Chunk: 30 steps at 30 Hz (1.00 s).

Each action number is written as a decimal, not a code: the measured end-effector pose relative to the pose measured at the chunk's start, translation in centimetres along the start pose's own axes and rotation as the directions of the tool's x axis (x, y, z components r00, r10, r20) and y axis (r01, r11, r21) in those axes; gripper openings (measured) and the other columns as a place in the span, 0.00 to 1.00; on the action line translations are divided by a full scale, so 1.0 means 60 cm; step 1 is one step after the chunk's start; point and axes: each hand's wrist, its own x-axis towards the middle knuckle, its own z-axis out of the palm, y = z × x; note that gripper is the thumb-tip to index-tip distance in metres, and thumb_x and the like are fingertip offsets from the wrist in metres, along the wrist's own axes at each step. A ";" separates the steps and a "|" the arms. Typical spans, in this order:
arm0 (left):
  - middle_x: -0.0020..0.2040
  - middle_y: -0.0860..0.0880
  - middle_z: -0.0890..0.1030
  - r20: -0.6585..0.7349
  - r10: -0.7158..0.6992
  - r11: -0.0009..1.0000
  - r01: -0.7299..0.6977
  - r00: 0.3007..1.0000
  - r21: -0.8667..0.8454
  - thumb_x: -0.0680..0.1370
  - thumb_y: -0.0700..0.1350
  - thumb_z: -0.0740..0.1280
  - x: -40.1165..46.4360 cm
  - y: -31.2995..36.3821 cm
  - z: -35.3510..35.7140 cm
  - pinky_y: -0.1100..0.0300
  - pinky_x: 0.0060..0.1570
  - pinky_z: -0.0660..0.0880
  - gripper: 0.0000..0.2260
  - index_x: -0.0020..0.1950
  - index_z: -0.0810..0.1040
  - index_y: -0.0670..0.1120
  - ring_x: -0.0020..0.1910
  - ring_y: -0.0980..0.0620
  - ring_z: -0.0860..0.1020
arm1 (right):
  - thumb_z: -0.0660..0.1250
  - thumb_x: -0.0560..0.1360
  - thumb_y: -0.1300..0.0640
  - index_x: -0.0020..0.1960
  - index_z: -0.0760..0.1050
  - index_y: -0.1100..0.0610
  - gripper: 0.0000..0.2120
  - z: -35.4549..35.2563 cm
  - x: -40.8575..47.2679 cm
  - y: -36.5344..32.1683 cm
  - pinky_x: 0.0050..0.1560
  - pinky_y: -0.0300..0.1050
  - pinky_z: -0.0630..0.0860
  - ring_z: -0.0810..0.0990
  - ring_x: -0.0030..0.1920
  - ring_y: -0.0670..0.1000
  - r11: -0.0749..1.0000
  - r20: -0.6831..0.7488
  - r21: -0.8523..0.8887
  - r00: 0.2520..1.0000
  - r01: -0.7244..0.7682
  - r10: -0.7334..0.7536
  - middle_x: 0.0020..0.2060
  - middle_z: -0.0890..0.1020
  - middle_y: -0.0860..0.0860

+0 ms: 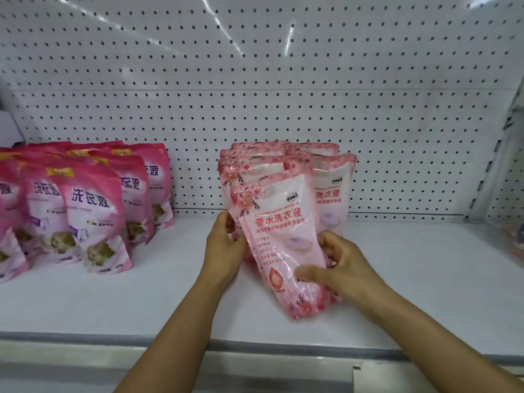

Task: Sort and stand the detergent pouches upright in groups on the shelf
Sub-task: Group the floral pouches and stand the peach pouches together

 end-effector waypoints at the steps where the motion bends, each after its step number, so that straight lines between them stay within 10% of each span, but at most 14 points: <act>1: 0.54 0.57 0.79 0.006 -0.005 1.000 0.005 1.000 -0.003 0.78 0.42 0.69 0.000 0.000 0.000 0.73 0.41 0.76 0.15 0.62 0.73 0.53 0.50 0.65 0.78 | 0.77 0.66 0.69 0.53 0.76 0.61 0.19 -0.004 -0.004 0.003 0.42 0.47 0.83 0.86 0.46 0.52 1.000 0.010 -0.009 1.000 0.014 -0.014 0.47 0.86 0.54; 6: 0.57 0.56 0.78 -0.090 0.036 0.994 -0.026 0.995 0.102 0.76 0.57 0.67 0.015 -0.010 -0.005 0.52 0.54 0.79 0.11 0.58 0.74 0.60 0.57 0.53 0.78 | 0.74 0.69 0.68 0.45 0.71 0.70 0.13 0.009 0.006 0.021 0.45 0.61 0.79 0.80 0.38 0.61 0.991 -0.157 -0.021 0.978 0.134 -0.136 0.42 0.77 0.72; 9: 0.52 0.54 0.79 -0.282 0.092 0.995 -0.099 0.955 -0.013 0.80 0.60 0.55 -0.003 0.023 -0.018 0.59 0.53 0.74 0.13 0.50 0.78 0.59 0.53 0.54 0.77 | 0.73 0.70 0.67 0.44 0.73 0.69 0.10 0.020 0.014 0.026 0.46 0.59 0.80 0.82 0.42 0.67 0.985 -0.235 0.026 0.959 0.171 -0.160 0.42 0.81 0.69; 13: 0.46 0.42 0.85 0.070 0.052 0.983 -0.039 0.996 -0.180 0.78 0.58 0.66 -0.028 0.058 -0.014 0.57 0.46 0.79 0.16 0.50 0.83 0.46 0.42 0.48 0.82 | 0.72 0.71 0.69 0.47 0.74 0.70 0.09 0.018 0.020 0.025 0.47 0.62 0.81 0.83 0.43 0.66 0.972 -0.290 0.099 0.941 0.213 -0.177 0.43 0.81 0.69; 18: 0.45 0.48 0.86 0.045 0.175 0.973 -0.166 0.983 -0.161 0.76 0.40 0.72 0.001 0.098 0.006 0.56 0.49 0.82 0.02 0.47 0.83 0.47 0.46 0.48 0.84 | 0.72 0.71 0.70 0.52 0.77 0.65 0.11 0.010 0.027 0.018 0.47 0.48 0.83 0.85 0.47 0.54 0.957 -0.302 0.172 0.937 0.234 -0.174 0.45 0.86 0.59; 30: 0.46 0.52 0.85 -0.045 0.130 0.991 -0.132 0.990 -0.026 0.77 0.41 0.70 -0.005 0.073 0.006 0.57 0.52 0.81 0.04 0.50 0.83 0.48 0.49 0.49 0.82 | 0.76 0.67 0.58 0.59 0.71 0.51 0.24 0.022 0.032 0.017 0.48 0.46 0.81 0.81 0.45 0.42 0.924 -0.213 -0.373 0.962 0.082 -0.171 0.46 0.81 0.39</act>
